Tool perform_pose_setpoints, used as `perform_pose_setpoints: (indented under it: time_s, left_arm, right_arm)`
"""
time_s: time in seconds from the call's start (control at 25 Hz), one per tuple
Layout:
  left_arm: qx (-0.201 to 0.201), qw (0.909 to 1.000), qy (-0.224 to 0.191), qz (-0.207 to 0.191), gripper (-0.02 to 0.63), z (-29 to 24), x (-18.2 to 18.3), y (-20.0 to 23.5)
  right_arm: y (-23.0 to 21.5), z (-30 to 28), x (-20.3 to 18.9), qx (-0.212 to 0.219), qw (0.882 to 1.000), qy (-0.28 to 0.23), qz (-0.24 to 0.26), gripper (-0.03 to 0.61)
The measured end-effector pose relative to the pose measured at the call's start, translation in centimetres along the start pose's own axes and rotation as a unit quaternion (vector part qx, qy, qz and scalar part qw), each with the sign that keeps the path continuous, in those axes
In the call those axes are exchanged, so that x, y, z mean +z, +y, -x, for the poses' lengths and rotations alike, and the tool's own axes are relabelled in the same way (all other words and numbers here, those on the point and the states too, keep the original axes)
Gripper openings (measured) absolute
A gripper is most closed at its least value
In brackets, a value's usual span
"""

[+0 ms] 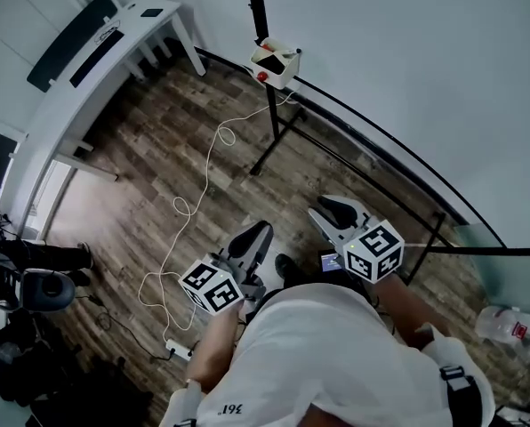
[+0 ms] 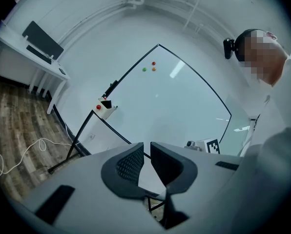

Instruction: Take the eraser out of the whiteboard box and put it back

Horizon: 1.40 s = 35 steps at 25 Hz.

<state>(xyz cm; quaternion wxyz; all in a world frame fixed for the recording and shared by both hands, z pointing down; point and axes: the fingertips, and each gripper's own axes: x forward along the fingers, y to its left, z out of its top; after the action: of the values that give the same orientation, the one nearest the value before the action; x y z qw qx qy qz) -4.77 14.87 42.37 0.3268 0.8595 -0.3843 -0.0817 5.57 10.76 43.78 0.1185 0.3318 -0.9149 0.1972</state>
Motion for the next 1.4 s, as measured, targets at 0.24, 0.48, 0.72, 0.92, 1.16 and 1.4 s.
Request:
perform_pose_setpoints:
  time_s: [0.24,0.48,0.72,0.92,1.16,1.4]
  left_arm:
    - [-0.006,0.9999,0.011,0.009,0.031,-2.2,1.5,2.3]
    - [-0.014,0.9998,0.011,0.005,0.032,-6.6,2.8,3.5]
    - [0.015,0.9996,-0.014,0.017,0.031,-11.4,5.0,4.8]
    - [0.026,0.9992,-0.026,0.018,0.032,-14.9,6.5,5.3]
    - [0.050,0.9977,-0.039,0.025,0.031,-16.4,7.4,6.7]
    - [0.050,0.9979,-0.035,0.023,0.032,-15.8,8.6,8.4]
  right_arm:
    - [-2.1,-2.4,1.6,-0.012,1.000,0.001,-0.004,0.124]
    - [-6.0,-4.2,3.5,-0.001,1.000,0.008,-0.002,0.124]
    - [-10.2,-6.3,5.5,0.032,0.999,0.022,0.024,0.124]
    - [-13.3,-7.5,7.2,0.049,0.998,0.030,0.034,0.124]
    - [-15.1,-9.0,7.9,0.066,0.997,0.035,0.036,0.124]
    - [-14.9,-10.9,8.2,0.060,0.997,0.039,0.033,0.124]
